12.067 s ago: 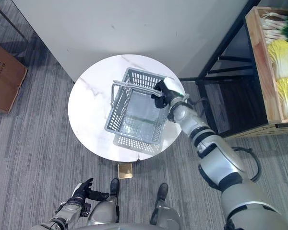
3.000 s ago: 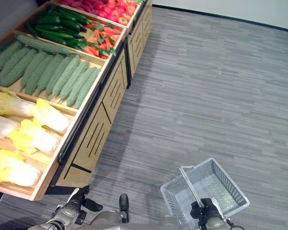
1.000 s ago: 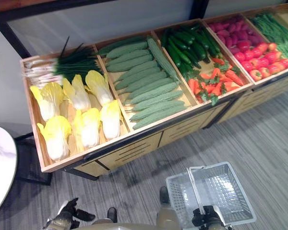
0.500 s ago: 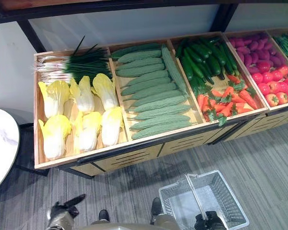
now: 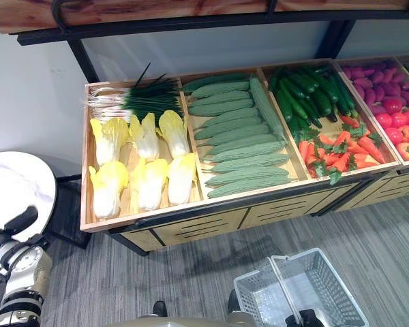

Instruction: Get the vegetables into the basket

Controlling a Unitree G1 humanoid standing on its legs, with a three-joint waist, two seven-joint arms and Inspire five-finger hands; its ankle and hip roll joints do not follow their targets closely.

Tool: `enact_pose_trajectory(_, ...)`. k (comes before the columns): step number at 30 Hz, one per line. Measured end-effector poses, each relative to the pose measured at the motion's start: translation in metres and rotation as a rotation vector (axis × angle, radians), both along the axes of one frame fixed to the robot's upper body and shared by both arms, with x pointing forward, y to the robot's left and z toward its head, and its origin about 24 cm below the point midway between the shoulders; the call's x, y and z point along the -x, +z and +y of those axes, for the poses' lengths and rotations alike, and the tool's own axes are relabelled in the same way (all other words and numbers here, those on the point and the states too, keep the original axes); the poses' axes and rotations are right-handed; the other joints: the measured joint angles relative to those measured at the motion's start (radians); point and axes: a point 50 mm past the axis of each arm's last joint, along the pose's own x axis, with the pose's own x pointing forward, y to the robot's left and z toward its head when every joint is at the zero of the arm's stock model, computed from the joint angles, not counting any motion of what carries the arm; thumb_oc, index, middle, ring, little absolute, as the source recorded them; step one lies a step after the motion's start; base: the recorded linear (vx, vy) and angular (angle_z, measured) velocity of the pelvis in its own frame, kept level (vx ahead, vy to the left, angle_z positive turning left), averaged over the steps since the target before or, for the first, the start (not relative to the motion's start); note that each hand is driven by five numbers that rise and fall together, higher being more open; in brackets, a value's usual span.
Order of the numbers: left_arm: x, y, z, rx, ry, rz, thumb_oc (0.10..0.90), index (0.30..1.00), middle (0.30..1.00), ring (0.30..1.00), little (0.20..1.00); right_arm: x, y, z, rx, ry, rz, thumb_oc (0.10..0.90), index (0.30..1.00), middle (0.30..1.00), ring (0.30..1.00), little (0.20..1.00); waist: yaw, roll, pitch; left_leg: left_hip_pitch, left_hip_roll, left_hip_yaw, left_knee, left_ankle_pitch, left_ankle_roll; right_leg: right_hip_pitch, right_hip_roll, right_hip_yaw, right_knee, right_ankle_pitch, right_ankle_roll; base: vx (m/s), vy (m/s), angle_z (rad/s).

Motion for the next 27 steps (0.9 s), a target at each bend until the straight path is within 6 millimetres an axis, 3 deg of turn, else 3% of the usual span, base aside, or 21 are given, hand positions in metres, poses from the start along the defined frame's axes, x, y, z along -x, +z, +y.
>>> enact_pose_trajectory(1,-0.007,0.004,-0.01,-0.019,-0.047,0.006,0.9,1.0,1.0,1.0,1.0,0.0,0.0,0.0,0.0,0.001,0.001,0.4,0.3,0.3,0.3,0.3,0.002,-0.002,0.003,0.002,0.001,0.0,0.0,0.0,0.0,0.002,0.001,-0.002,-0.002,0.0,0.0,0.0,-0.008,0.08)
enact_pose_trajectory(2,-0.019,0.017,-0.037,-0.048,-0.152,-0.061,0.9,1.0,1.0,1.0,1.0,0.003,-0.001,0.0,-0.001,-0.003,0.01,0.4,0.3,0.3,0.3,0.3,0.01,-0.01,0.016,0.003,0.001,-0.007,0.0,0.0,0.0,0.009,0.001,-0.003,-0.002,-0.001,0.0,0.0,-0.006,0.12)
enact_pose_trajectory(4,-0.025,0.02,-0.059,-0.134,-0.286,-0.062,0.9,1.0,1.0,1.0,1.0,0.0,0.0,0.0,-0.001,-0.011,-0.004,0.4,0.3,0.3,0.3,0.3,0.009,-0.011,0.027,0.007,0.0,-0.012,0.0,0.0,0.001,0.013,-0.001,-0.005,-0.003,-0.003,0.001,0.0,0.0,0.06)
enact_pose_trajectory(7,-0.034,0.006,-0.077,-0.12,-0.421,0.011,0.9,1.0,1.0,1.0,1.0,-0.021,0.003,0.002,-0.008,0.01,-0.063,0.4,0.3,0.3,0.3,0.3,-0.021,-0.001,0.033,0.015,0.003,0.008,0.0,-0.002,0.003,0.01,0.004,0.007,-0.005,-0.012,0.009,0.0,-0.003,-0.18)
enact_pose_trajectory(11,-0.034,-0.011,-0.102,-0.041,-0.512,0.037,0.9,1.0,1.0,1.0,1.0,-0.022,0.003,0.001,-0.006,0.011,-0.064,0.4,0.3,0.3,0.3,0.3,-0.024,0.009,0.039,0.019,0.006,0.014,0.0,-0.002,0.003,0.009,0.008,0.019,-0.005,-0.011,0.004,0.01,-0.008,-0.05)
enact_pose_trajectory(16,-0.031,-0.025,-0.109,-0.012,-0.586,0.107,0.9,1.0,1.0,1.0,1.0,-0.022,0.003,0.002,-0.006,0.012,-0.064,0.4,0.3,0.3,0.3,0.3,-0.027,0.01,0.04,0.032,0.01,0.025,0.0,-0.005,0.007,0.01,0.014,0.03,-0.005,-0.01,0.002,0.01,-0.014,-0.12)
enact_pose_trajectory(25,-0.019,-0.043,-0.095,-0.129,-0.54,0.321,0.9,1.0,1.0,1.0,1.0,-0.012,0.002,0.0,0.0,0.003,-0.034,0.4,0.3,0.3,0.3,0.3,-0.025,0.013,0.04,0.037,0.012,0.03,0.0,-0.012,0.018,0.012,0.017,0.039,-0.005,-0.011,0.003,0.01,-0.004,0.0)
enact_pose_trajectory(26,-0.019,-0.043,-0.094,-0.162,-0.534,0.347,0.843,0.92,0.92,0.92,0.92,-0.011,0.002,0.0,0.002,0.008,-0.032,0.4,0.3,0.3,0.3,0.3,-0.025,0.013,0.039,0.037,0.012,0.03,0.0,-0.01,0.016,0.012,0.017,0.04,-0.005,-0.01,0.002,0.0,0.0,0.0)
enact_pose_trajectory(27,-0.018,-0.045,-0.092,-0.186,-0.534,0.378,0.627,0.618,0.618,0.618,0.618,-0.012,0.002,0.0,0.002,0.01,-0.032,0.4,0.3,0.3,0.3,0.3,-0.025,0.013,0.039,0.038,0.011,0.03,0.0,-0.01,0.016,0.012,0.017,0.04,-0.005,-0.01,0.002,0.01,0.03,-0.03)
